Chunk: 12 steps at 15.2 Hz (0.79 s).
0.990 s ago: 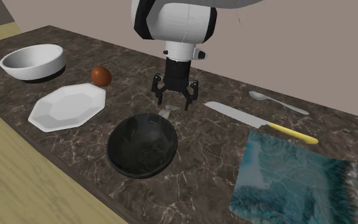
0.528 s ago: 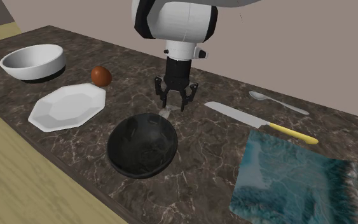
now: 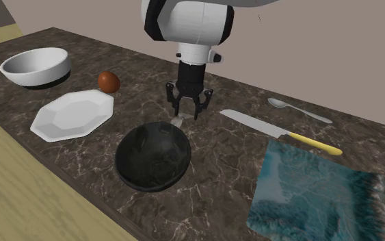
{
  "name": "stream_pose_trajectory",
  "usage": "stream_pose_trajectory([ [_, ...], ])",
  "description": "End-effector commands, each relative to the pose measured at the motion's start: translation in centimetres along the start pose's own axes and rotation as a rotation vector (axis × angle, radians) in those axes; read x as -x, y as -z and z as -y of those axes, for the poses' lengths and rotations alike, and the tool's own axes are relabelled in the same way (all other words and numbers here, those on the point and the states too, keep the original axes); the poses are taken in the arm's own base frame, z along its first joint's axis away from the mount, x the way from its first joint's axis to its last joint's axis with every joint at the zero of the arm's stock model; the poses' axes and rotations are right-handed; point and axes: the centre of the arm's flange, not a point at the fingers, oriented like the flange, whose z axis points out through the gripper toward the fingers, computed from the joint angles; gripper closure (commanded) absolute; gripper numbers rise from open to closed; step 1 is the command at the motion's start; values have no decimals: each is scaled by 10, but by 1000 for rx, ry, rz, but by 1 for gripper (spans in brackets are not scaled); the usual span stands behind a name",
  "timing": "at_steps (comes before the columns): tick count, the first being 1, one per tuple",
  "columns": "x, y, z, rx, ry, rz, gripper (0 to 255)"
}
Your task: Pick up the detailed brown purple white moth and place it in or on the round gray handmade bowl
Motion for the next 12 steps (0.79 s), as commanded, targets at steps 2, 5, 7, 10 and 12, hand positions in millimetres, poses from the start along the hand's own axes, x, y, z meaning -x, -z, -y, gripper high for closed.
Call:
stream_pose_trajectory([
  [2,4,11,2,0,1,2,255],
  [5,9,26,3,0,1,2,255],
  [7,12,36,4,0,1,2,255],
  [10,17,51,5,0,1,2,255],
  [12,20,61,6,0,1,2,255],
])
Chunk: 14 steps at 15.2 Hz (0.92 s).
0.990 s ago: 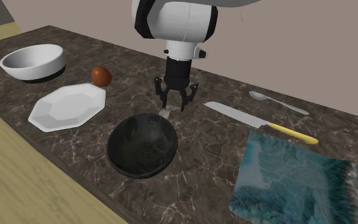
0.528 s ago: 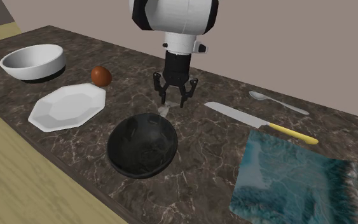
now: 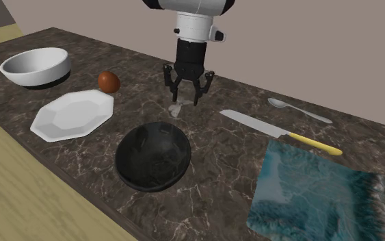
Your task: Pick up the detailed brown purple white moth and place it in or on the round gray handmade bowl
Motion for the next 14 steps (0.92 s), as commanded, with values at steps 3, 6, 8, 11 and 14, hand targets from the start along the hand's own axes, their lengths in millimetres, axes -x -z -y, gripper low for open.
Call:
stream_pose_trajectory([
  [3,6,20,2,0,0,0,255],
  [6,11,35,3,0,0,0,255],
  [8,14,45,4,0,0,0,255],
  [11,19,60,5,0,0,0,255],
  [14,24,76,6,0,0,0,255],
])
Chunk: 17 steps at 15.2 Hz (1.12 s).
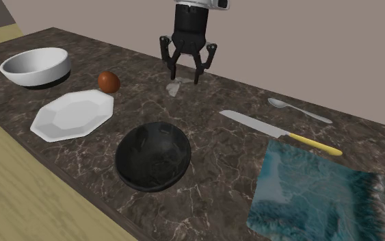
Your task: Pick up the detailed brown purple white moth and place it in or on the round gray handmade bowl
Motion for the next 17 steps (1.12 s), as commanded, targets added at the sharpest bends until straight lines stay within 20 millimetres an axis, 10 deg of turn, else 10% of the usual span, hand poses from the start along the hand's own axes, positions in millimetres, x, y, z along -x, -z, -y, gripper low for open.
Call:
stream_pose_trajectory([
  [1,4,10,1,0,0,0,255],
  [15,173,-29,16,0,0,0,255],
  [17,170,-39,16,0,0,0,255],
])
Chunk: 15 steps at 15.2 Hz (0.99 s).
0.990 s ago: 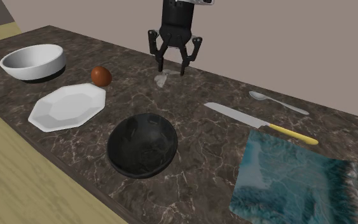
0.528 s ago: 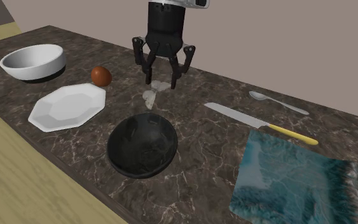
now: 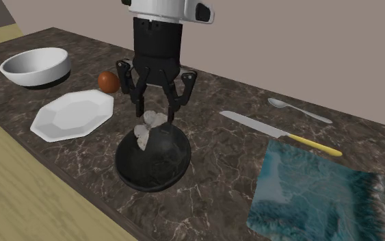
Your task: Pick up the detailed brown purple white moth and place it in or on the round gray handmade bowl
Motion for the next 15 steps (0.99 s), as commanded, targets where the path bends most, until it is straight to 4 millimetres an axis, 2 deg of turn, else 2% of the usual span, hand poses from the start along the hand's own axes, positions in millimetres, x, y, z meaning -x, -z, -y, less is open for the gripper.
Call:
stream_pose_trajectory([
  [1,1,-9,-2,0,-1,0,255],
  [13,-18,-69,-6,0,-1,0,255],
  [15,-19,-71,-6,0,-1,0,255],
])
